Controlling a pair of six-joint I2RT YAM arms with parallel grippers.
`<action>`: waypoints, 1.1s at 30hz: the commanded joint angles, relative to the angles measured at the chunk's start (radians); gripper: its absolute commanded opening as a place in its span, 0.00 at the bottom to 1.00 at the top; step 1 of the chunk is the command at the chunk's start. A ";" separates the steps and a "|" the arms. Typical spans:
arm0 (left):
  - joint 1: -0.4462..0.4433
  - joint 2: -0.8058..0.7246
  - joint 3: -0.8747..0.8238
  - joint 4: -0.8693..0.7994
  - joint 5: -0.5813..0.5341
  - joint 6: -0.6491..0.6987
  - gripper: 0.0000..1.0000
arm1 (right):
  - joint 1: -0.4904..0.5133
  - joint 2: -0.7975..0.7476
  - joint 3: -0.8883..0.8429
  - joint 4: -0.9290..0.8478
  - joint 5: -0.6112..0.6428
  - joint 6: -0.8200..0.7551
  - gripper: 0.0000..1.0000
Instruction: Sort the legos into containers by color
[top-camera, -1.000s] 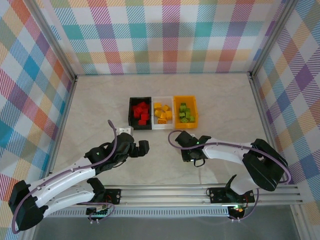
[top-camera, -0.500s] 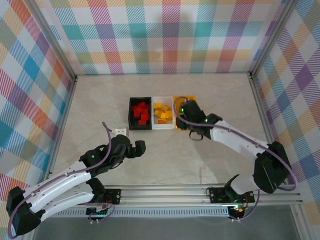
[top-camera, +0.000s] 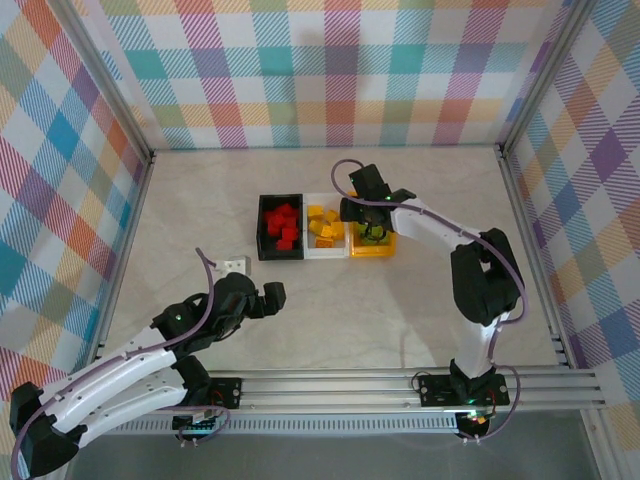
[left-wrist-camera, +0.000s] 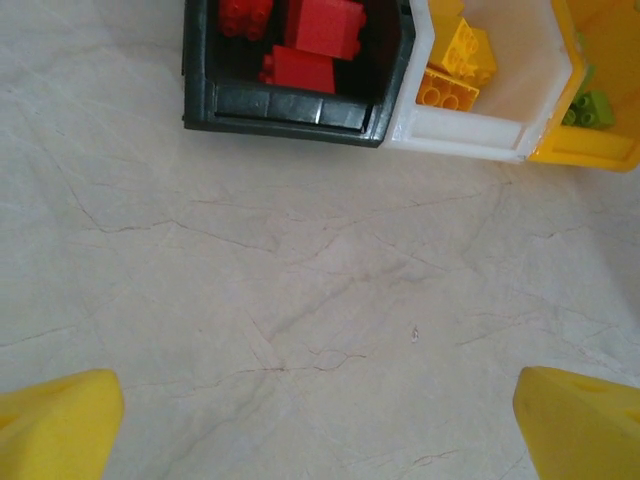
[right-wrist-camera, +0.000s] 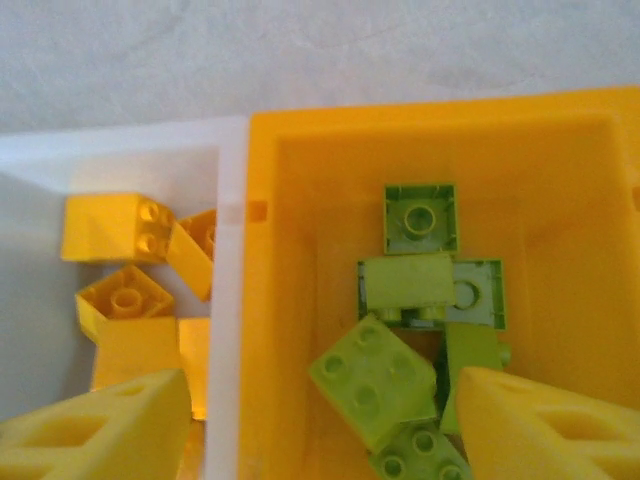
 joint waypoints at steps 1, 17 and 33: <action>-0.005 -0.035 0.000 -0.019 -0.049 0.009 1.00 | 0.001 -0.156 -0.061 0.107 -0.030 -0.028 0.77; 0.127 -0.057 -0.090 0.422 -0.704 0.353 1.00 | 0.010 -0.747 -0.587 0.249 -0.001 0.062 1.00; 0.650 0.633 -0.120 1.134 -0.188 0.672 1.00 | 0.004 -0.830 -0.729 0.200 0.223 0.091 1.00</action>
